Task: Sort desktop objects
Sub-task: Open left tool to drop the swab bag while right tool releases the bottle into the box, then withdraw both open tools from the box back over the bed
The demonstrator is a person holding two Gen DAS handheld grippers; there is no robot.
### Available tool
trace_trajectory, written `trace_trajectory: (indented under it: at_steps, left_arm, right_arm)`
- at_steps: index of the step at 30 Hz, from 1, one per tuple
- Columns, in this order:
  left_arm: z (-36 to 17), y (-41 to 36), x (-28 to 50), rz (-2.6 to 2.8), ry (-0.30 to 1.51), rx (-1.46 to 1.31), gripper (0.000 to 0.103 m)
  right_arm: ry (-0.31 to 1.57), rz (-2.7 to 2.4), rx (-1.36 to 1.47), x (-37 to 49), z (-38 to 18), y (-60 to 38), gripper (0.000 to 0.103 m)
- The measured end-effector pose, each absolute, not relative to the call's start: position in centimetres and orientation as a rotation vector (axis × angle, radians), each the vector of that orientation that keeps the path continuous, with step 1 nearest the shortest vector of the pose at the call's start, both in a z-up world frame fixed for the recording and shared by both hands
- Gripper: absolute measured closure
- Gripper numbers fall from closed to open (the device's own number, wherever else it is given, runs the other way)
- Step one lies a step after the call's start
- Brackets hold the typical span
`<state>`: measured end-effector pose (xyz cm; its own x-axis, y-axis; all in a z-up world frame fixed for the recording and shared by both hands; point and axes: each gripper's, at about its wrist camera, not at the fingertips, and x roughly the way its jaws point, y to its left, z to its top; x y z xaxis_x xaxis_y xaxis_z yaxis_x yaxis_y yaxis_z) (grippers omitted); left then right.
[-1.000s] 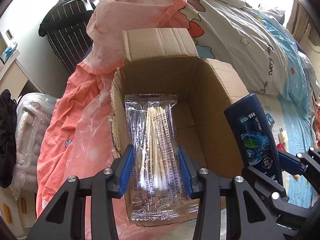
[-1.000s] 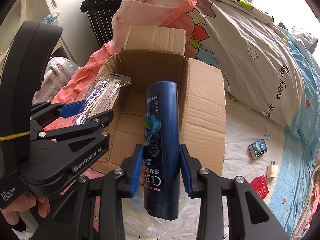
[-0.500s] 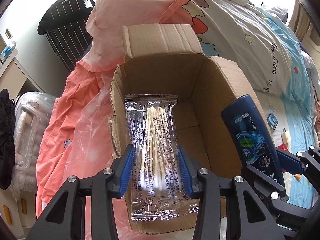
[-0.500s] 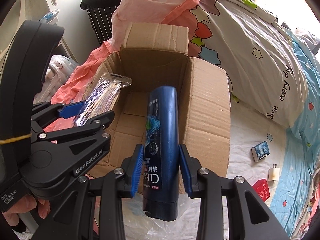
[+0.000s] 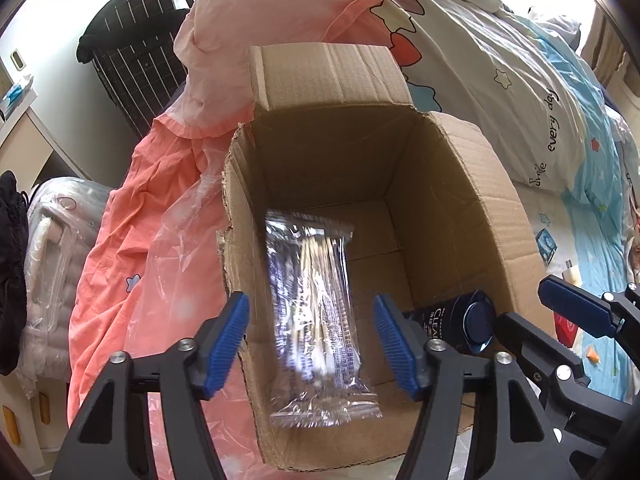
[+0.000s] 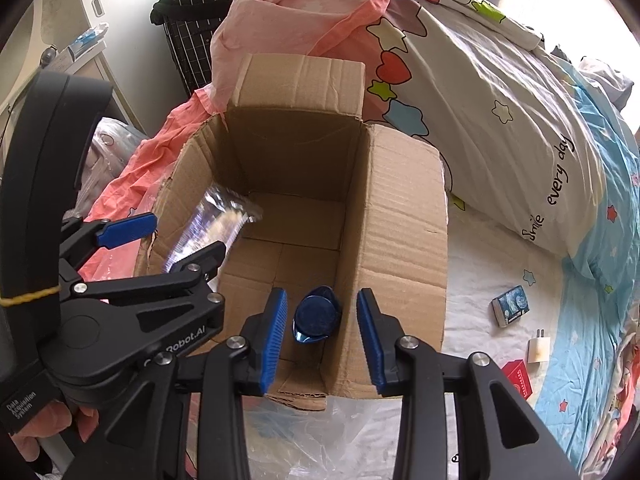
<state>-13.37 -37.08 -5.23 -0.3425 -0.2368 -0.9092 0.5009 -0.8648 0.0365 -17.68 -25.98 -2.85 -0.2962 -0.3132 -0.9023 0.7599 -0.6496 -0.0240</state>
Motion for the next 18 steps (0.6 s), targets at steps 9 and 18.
trace_trajectory:
  at_steps: [9,18]
  left_arm:
    - [-5.1,-36.7,-13.3,-2.222,0.353,1.45,0.015]
    - [-4.4,-35.7,-12.8,-2.236,0.355,1.449,0.015]
  right_arm:
    - [0.591,-2.055,1.265,-18.3,-2.5,-24.4,0.049]
    - [0.594,-2.065,1.255,-17.6,-1.5,-23.4,0.049]
